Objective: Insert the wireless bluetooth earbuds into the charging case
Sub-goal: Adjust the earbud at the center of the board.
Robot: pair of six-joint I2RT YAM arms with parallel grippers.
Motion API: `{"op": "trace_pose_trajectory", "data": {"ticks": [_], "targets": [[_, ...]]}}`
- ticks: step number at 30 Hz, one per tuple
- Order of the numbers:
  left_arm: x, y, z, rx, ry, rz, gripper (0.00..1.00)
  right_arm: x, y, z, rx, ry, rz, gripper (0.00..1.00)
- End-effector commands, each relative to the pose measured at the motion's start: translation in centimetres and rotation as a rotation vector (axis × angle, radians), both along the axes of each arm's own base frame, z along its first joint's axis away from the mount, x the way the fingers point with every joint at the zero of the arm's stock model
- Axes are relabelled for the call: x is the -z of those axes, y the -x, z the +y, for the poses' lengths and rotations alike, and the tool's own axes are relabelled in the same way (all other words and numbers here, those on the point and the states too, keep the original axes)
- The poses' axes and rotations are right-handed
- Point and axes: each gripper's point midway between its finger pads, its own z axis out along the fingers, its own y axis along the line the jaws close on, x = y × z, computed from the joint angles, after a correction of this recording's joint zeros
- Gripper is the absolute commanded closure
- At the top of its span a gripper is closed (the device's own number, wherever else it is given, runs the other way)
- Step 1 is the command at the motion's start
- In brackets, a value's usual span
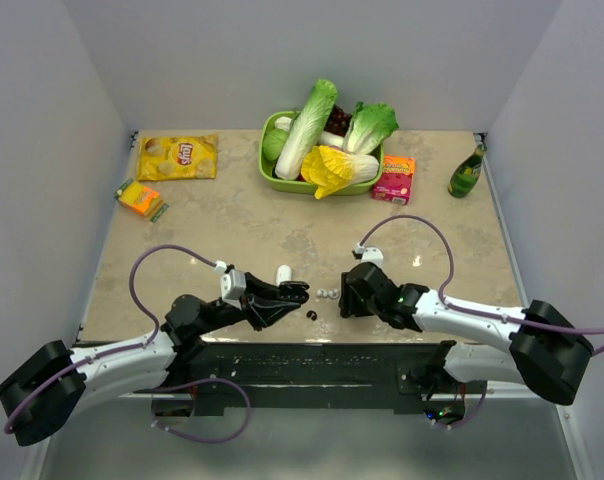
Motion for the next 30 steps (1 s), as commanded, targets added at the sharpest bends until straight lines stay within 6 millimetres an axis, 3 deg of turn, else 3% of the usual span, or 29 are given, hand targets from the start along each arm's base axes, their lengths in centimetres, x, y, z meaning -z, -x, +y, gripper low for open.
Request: {"op": "trace_pose_trajectory", "data": {"ticks": [1, 5, 10, 15, 23, 30], "targets": [[4.4, 1.7, 1.5, 0.019, -0.049, 0.039, 1.00, -1.7, -1.0, -0.3, 0.041, 0.005, -0.043, 0.49], [4.5, 1.7, 1.5, 0.018, -0.053, 0.041, 1.00, -2.5, -1.2, 0.0, -0.002, 0.011, -0.063, 0.57], [4.7, 1.8, 1.4, 0.021, -0.060, 0.043, 1.00, -5.0, 0.6, 2.7, -0.191, -0.038, -0.113, 0.62], [4.8, 1.8, 1.4, 0.023, -0.061, 0.046, 1.00, -4.0, 1.8, 4.2, -0.319, 0.004, -0.047, 0.58], [5.0, 1.9, 1.5, 0.024, -0.064, 0.054, 1.00, -3.1, 2.3, 4.4, -0.339, 0.038, -0.010, 0.56], [4.7, 1.9, 1.4, 0.022, -0.051, 0.046, 1.00, -4.5, 4.0, 8.2, -0.460, -0.043, -0.089, 0.56]]}}
